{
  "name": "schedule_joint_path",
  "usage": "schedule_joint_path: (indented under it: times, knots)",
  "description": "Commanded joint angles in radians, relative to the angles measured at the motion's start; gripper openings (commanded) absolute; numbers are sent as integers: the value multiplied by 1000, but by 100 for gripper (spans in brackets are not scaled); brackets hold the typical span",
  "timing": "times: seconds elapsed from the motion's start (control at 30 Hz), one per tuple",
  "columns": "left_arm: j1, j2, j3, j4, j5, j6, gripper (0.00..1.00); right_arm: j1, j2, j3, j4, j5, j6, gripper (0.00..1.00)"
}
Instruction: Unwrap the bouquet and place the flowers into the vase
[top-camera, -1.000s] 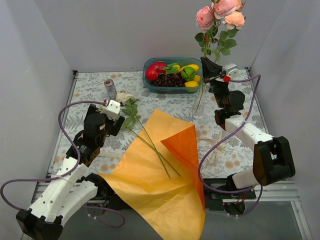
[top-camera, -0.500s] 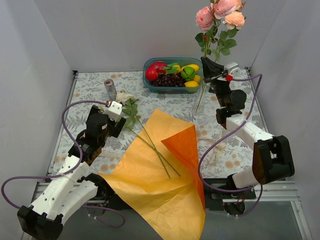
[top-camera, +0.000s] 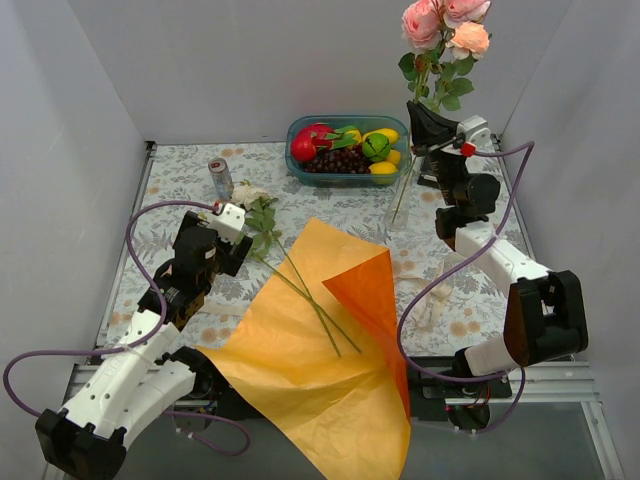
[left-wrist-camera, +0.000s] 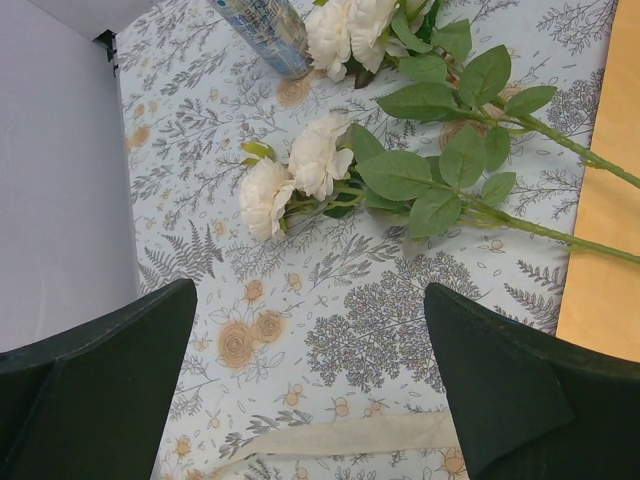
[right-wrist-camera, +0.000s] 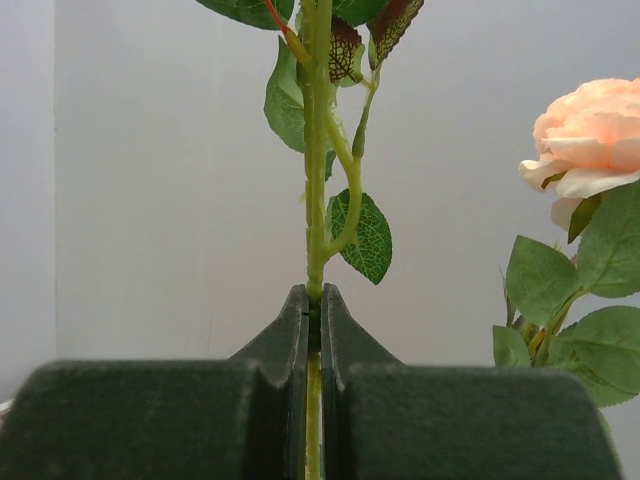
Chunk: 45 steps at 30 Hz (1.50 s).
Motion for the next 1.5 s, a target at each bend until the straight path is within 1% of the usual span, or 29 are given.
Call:
schedule_joint_path:
  times: [0.0,0.23,0.57,0.7,0.83,0.87,0.9,1.03,1.37,1.47]
  knots:
    - [7,-5,-7,9,7,-5,98,-8,15,33,105,-5,15,1]
    - [6,-5,4,3,5,10,98,-15,54,15,148,-5,18,1]
    - [7,-4,12,6,4,23,98,-18,75,7,151,-19,17,1]
    - [7,-1,13,8,10,15,98,-18,65,-25,146,-31,8,1]
    - [7,-2,18,5,10,15,98,-20,52,-97,157,-31,6,1]
    - [6,-2,21,2,8,16,98,-20,48,-110,158,-25,8,3]
    - [7,-4,22,-1,13,17,98,-18,45,-125,162,-20,6,13]
    - [7,-4,50,-15,27,10,98,-20,17,-179,172,-2,6,24]
    - [7,-2,41,-9,24,1,98,-20,-23,-203,172,-6,9,35]
    - [7,-4,42,-11,22,0,98,-20,-43,-217,162,1,-1,35]
